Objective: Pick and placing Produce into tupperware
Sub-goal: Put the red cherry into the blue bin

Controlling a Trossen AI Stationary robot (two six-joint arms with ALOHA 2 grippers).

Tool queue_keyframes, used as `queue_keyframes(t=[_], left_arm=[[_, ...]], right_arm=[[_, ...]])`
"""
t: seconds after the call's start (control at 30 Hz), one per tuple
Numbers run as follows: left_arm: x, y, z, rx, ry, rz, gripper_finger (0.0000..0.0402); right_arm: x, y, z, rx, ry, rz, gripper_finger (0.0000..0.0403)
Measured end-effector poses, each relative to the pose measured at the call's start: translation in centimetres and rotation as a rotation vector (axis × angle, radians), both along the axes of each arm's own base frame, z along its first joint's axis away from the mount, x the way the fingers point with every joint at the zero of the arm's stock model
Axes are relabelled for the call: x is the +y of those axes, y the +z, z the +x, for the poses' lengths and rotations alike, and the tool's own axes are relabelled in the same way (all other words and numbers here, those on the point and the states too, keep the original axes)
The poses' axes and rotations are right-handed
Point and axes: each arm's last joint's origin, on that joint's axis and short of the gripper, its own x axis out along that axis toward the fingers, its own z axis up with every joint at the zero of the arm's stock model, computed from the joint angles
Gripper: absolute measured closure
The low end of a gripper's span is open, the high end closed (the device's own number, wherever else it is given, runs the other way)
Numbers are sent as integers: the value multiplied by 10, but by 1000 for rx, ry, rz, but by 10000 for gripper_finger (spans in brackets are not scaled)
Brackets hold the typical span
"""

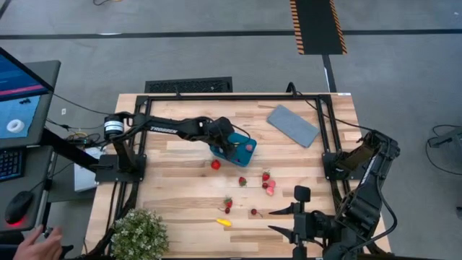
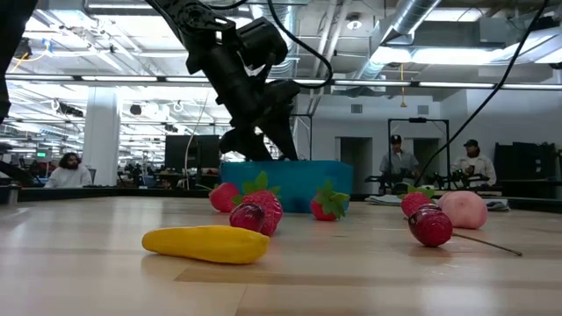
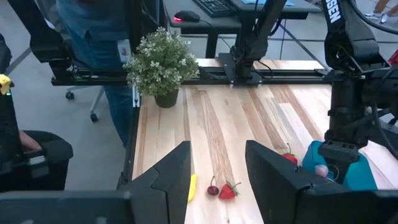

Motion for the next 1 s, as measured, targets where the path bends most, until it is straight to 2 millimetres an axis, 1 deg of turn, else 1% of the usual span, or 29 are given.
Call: queue_keyframes(t=[0.17,0.27,0.37,0.53,0.7,0.83,0.9,1.0], left_arm=[[-4,21,4,-68,-37,-17,151],[-13,45,10,-140,-86,-5,156],[-28,72,14,-211,-141,4,159],[-66,116,11,-311,-243,41,162],[-110,152,-3,-407,-309,87,162],[-151,172,-24,-467,-360,121,162],[-170,178,-34,-485,-393,128,162],[-195,184,-48,-510,-391,170,162]], right_arm=[[0,0,0,0,-1,0,227],[0,0,0,1,-1,-1,227],[0,0,0,2,-2,6,227],[-2,-2,-1,20,-12,15,227],[-2,-3,-1,22,-18,7,227],[-6,-4,2,33,-39,11,227],[-10,-5,5,46,-50,16,227],[-15,-5,11,57,-63,22,227]])
